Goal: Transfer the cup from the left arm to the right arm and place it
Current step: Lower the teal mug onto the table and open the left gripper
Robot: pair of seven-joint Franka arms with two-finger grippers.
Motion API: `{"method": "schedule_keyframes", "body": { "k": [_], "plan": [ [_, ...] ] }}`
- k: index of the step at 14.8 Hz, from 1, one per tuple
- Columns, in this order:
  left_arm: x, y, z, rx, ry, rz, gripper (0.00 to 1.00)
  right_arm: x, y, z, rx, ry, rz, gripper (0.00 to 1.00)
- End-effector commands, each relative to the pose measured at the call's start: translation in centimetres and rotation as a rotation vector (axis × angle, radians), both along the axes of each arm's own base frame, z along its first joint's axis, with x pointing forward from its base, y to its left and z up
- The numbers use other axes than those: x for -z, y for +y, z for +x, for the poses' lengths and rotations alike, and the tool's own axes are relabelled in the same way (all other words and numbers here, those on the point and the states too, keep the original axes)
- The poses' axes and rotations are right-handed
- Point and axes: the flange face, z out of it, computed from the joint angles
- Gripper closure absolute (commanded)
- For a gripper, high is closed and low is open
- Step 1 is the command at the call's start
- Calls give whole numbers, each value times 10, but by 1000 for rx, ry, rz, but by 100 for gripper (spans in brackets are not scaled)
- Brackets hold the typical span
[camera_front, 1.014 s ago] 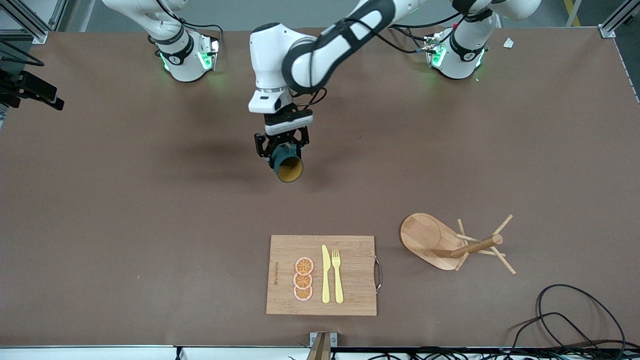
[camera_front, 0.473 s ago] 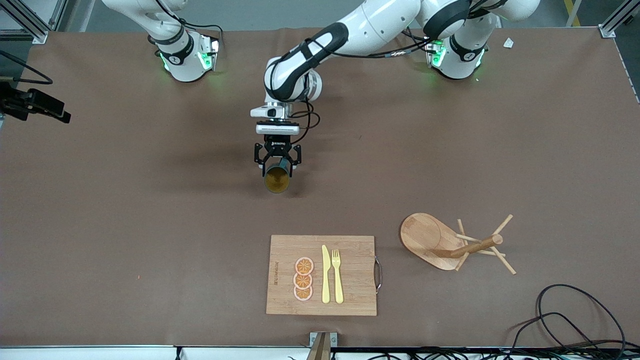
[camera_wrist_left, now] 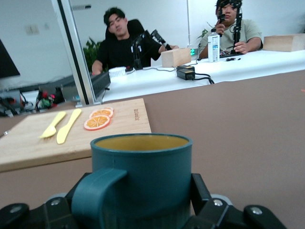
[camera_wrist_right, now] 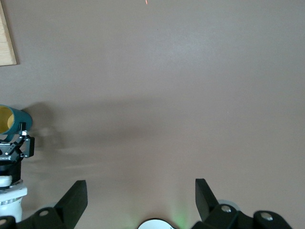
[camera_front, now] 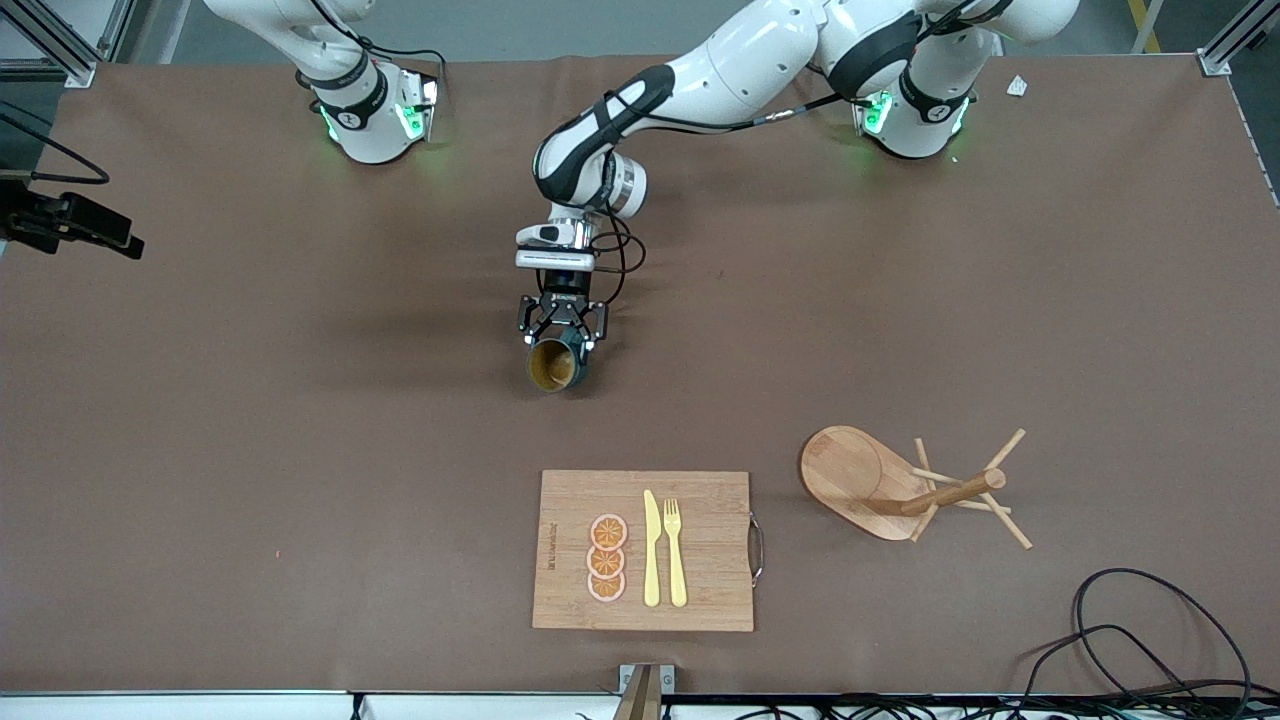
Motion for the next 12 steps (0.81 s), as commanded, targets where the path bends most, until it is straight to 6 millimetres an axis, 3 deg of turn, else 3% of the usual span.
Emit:
{"method": "schedule_keyframes", "body": {
  "k": [1, 3, 9, 12],
  "plan": [
    [35, 7, -9, -3, 17, 88, 39, -2, -2, 0, -6, -6, -10, 0],
    [30, 4, -8, -9, 19, 80, 0, -2, -2, 0, -4, -4, -8, 0],
    [-12, -10, -12, -80, 81, 34, 0, 3, -3, 2, -3, 2, -10, 0],
    [-48, -21, -20, -101, 130, 27, 0, 13, -5, 10, -1, 11, -12, 0]
  ]
}}
